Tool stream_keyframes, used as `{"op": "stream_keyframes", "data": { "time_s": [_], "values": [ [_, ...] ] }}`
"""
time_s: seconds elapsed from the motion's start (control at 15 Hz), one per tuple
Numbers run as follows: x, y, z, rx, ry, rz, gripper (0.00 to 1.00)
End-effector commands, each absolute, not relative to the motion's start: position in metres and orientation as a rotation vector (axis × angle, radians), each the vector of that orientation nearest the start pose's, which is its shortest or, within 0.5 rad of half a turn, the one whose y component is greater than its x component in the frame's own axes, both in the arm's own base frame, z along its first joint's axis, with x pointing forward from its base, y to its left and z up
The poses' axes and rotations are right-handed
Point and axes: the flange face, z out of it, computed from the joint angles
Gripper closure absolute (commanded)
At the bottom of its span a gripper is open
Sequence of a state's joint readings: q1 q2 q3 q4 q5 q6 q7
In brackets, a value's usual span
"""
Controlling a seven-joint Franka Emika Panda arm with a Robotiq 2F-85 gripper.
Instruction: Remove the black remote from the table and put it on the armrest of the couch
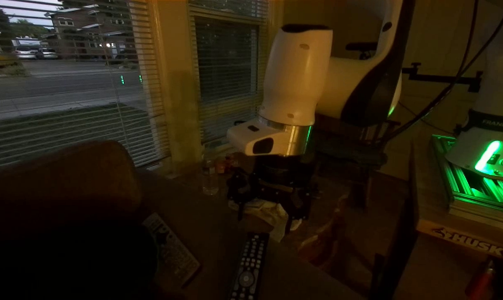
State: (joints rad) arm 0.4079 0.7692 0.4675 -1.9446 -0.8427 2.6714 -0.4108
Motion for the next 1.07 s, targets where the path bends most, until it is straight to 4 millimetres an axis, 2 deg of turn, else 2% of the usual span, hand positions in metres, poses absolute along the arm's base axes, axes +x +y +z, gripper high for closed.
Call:
{"op": "stream_keyframes", "data": {
  "time_s": [0.0, 0.27, 0.6, 0.8, 1.0],
  "values": [
    [0.369, 0.466, 0.162, 1.945, 2.348, 0.102, 0.00],
    [0.370, 0.446, 0.194, 2.117, 2.182, 0.004, 0.00],
    [0.361, 0.411, 0.227, 2.294, 2.018, 0.022, 0.00],
    [0.358, 0.376, 0.248, 2.400, 1.797, 0.100, 0.00],
    [0.357, 0.334, 0.256, 2.518, 1.587, 0.130, 0.00]
  ]
}}
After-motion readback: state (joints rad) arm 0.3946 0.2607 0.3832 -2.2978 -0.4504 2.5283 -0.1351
